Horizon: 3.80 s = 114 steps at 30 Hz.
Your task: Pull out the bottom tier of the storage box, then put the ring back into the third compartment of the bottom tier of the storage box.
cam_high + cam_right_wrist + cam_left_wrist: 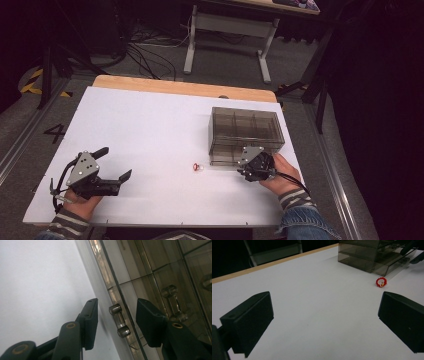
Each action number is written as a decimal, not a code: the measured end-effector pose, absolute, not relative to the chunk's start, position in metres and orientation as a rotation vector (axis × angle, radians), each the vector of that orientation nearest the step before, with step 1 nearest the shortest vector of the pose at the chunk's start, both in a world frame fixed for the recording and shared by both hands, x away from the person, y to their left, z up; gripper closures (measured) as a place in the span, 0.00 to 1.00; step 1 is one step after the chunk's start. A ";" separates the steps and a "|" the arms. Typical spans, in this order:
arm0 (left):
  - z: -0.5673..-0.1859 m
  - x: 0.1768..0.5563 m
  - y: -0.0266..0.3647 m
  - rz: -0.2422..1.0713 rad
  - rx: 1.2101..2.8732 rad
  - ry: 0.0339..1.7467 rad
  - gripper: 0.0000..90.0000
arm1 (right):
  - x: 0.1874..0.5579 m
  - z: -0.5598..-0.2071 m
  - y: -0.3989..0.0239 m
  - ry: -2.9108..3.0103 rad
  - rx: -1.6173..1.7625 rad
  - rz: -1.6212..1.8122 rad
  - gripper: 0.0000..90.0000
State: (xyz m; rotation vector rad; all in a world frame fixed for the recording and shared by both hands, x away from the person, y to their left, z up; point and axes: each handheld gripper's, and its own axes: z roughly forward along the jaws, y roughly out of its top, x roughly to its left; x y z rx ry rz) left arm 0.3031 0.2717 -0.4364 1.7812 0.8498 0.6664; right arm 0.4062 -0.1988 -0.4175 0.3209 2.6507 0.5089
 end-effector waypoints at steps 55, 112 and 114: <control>-0.436 0.302 0.271 0.666 1.773 0.851 0.01 | 0.376 -0.421 -0.197 2.688 0.352 0.462 0.73; -0.436 0.305 0.271 0.669 1.780 0.837 0.01 | 0.361 -0.383 -0.203 2.533 0.493 0.952 0.52; -0.436 0.305 0.271 0.665 1.775 0.839 0.01 | 0.362 -0.382 -0.202 2.535 0.493 0.951 0.52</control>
